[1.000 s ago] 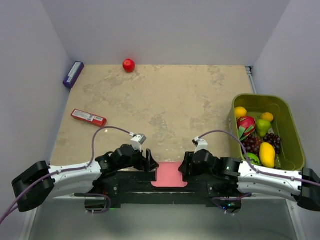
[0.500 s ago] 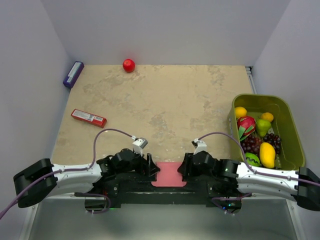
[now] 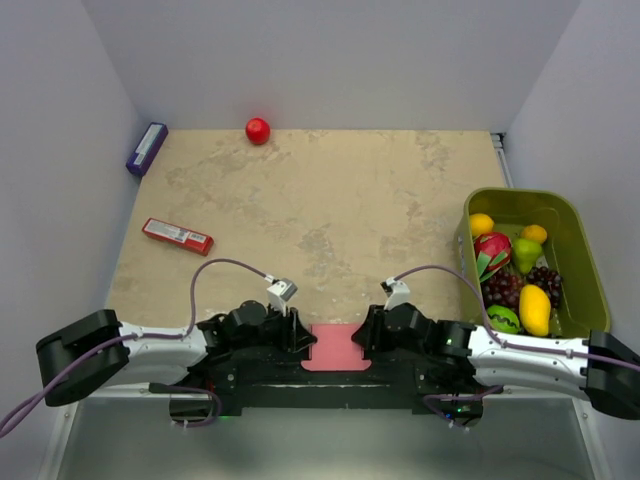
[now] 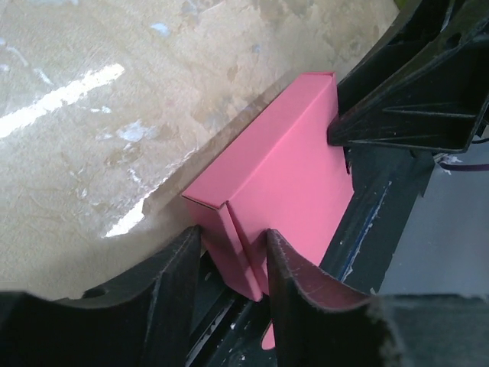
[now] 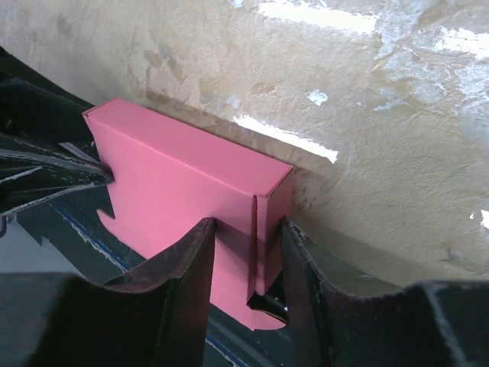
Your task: Fold the paper box
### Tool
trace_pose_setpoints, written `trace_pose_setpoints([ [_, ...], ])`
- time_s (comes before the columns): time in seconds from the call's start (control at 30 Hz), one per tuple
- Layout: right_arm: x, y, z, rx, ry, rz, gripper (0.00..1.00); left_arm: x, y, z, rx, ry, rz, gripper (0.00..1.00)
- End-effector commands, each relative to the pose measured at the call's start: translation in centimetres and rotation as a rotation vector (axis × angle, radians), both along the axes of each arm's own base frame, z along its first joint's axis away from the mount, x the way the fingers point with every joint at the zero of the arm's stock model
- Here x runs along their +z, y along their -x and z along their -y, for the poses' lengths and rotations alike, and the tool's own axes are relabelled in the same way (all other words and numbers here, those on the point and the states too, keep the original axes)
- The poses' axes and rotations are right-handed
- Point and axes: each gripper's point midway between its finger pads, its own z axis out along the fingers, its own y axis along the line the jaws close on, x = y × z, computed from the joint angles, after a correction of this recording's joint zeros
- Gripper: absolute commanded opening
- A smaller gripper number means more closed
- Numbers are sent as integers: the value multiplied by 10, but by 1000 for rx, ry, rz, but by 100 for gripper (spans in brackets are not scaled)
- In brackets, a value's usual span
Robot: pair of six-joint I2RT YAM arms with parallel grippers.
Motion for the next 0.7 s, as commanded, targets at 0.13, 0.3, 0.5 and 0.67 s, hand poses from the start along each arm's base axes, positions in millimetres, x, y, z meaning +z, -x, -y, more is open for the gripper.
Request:
trace_pose_setpoints([
  [0.13, 8, -16, -6, -69, -39, 57, 29, 19, -13, 10, 52, 86, 41, 36],
  [0.3, 14, -34, -7, -113, 14, 122, 25, 17, -29, 8, 125, 42, 68, 34],
  [0.5, 12, -60, -23, -95, 107, 170, 26, 9, -62, -10, 247, -10, 54, 32],
  [0.67, 9, -87, -36, -61, 94, 150, 32, 9, -88, -17, 301, -73, 92, 32],
])
